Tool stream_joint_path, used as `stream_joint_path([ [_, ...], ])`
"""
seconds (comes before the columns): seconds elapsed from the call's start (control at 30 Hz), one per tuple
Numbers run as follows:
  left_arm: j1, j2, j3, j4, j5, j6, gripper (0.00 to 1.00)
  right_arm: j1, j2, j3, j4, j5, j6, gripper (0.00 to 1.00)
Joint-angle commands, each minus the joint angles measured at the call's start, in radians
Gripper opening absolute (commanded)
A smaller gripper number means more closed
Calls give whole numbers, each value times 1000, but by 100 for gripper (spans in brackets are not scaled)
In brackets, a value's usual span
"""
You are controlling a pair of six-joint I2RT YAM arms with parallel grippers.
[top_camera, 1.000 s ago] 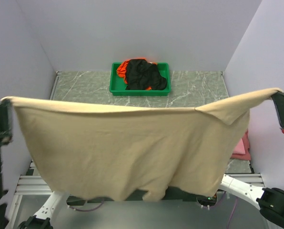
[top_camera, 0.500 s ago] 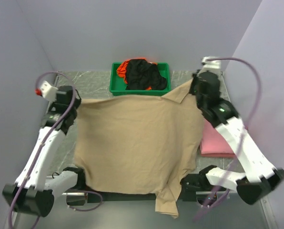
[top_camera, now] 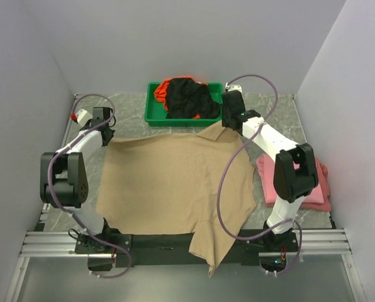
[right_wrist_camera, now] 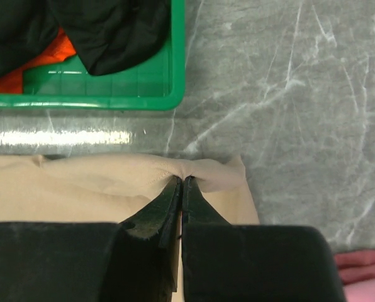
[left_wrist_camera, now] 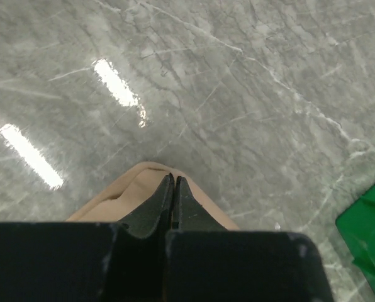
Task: Fold and stack the t-shirts
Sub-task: Flatten the tshirt out, then fold the tshirt
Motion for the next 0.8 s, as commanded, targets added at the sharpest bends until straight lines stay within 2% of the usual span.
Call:
stream_joint_path([
  [0.0, 8, 30, 75, 75, 54, 40, 1, -8, 26, 94, 1, 18, 33, 0],
  [0.17, 37, 23, 87, 67, 80, 76, 1, -9, -6, 81, -37, 32, 60, 0],
  [0.3, 37, -83, 15, 47, 97, 70, 0, -9, -91, 44, -158, 21, 161, 0],
  [0.5, 37, -264, -190, 18, 106, 28, 1, 0, -273, -190, -237, -109, 298, 0],
  [0.77, 37, -477, -342, -55, 114, -27, 1, 29, -543, -412, -303, -250, 409, 0],
])
